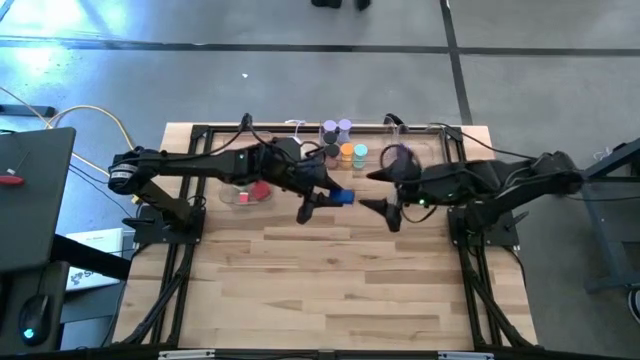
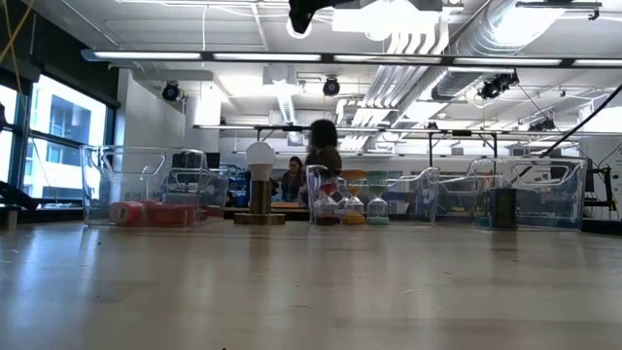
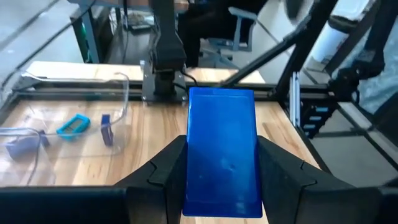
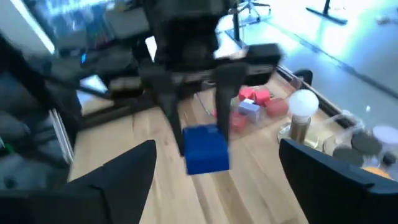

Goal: Pick & Place Office items
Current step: Put the blue digital clock into the right transparent bin

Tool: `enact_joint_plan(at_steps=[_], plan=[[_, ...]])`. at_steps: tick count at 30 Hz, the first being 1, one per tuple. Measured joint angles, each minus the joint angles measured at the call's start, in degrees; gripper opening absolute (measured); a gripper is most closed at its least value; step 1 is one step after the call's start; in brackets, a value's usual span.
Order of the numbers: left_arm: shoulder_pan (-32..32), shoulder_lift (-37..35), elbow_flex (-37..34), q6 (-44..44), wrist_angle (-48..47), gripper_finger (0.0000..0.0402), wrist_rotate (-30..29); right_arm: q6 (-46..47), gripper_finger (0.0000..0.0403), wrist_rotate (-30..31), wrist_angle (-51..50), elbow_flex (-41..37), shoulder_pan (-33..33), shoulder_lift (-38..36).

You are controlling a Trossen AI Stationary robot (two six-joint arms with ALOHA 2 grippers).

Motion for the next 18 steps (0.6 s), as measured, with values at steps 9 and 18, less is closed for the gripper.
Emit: enact_joint_plan(at_steps=[9,18], plan=[[0.44,0.0,0.0,-0.07,5.13,0.0144,-0.21,-19.43,0.0311,0.9,10.54,-0.02,-0.05,5.0],[1.94,-1.55,0.0,-3.06,5.15,0.0144,-0.72,-24.5,0.0294,5.49,11.34,0.02,-1.14,4.89]])
